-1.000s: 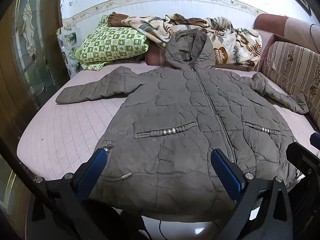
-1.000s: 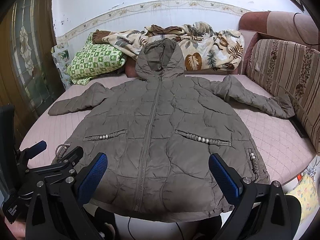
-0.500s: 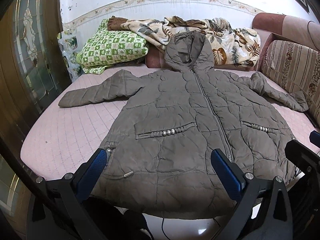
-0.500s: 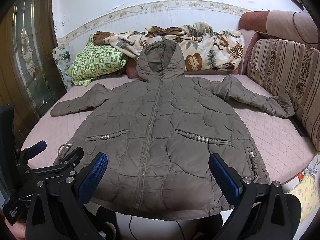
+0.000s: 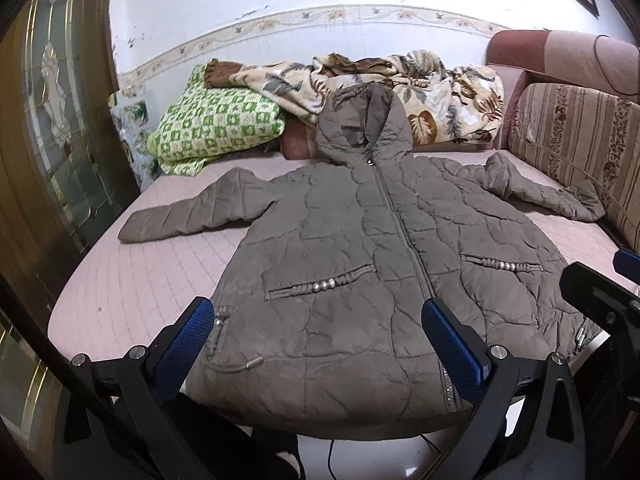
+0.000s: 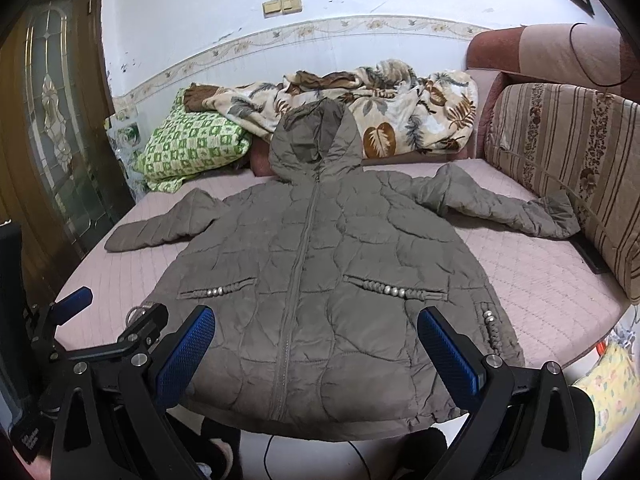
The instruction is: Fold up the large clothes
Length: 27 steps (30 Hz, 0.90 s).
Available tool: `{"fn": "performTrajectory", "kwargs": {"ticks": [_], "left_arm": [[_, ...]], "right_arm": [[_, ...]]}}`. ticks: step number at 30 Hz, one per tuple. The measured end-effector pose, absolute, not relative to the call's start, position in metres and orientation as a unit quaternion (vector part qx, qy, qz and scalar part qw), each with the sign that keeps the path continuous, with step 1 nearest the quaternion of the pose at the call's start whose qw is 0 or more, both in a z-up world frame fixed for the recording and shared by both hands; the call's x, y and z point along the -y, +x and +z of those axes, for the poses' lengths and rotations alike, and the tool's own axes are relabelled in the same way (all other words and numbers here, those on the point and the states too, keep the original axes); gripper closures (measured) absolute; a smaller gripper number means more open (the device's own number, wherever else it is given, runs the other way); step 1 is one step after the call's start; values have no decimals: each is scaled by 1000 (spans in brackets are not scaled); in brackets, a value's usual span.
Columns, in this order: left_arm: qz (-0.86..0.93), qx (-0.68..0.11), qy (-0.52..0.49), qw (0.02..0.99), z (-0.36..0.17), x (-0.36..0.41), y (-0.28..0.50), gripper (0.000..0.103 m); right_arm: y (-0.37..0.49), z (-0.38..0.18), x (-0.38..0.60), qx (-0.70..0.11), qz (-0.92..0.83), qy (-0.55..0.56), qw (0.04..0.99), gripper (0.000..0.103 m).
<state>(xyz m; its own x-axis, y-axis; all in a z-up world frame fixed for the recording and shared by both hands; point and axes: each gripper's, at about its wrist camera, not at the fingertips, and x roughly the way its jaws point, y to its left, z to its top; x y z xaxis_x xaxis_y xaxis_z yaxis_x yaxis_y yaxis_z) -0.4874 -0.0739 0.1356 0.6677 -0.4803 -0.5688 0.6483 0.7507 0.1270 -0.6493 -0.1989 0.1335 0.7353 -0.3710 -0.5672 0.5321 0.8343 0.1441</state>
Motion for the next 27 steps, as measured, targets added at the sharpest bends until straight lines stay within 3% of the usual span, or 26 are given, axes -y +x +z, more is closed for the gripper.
{"fn": "performTrajectory", "kwargs": {"ticks": [11,17,23,26,27], "left_arm": [[-314,-225,151,910,157,110,-417,0],[-311,-243,159,905,150,169,-360,0],[-344,-274,134,888,107,210,-329,0],[-355,-292,141,877,95,216,-323,0],[-357,-292,142,876,94,217,-322,0]], "right_arm": [[-662,135,274,-260,-296,199,897,0],[-683,127,390,-222,-364,289,857,0],[-715,101,525,-198,-422,400,789,0],[-728,84,577,-178,-458,434,756,7],[-730,78,592,-174,-469,446,743,15]]}}
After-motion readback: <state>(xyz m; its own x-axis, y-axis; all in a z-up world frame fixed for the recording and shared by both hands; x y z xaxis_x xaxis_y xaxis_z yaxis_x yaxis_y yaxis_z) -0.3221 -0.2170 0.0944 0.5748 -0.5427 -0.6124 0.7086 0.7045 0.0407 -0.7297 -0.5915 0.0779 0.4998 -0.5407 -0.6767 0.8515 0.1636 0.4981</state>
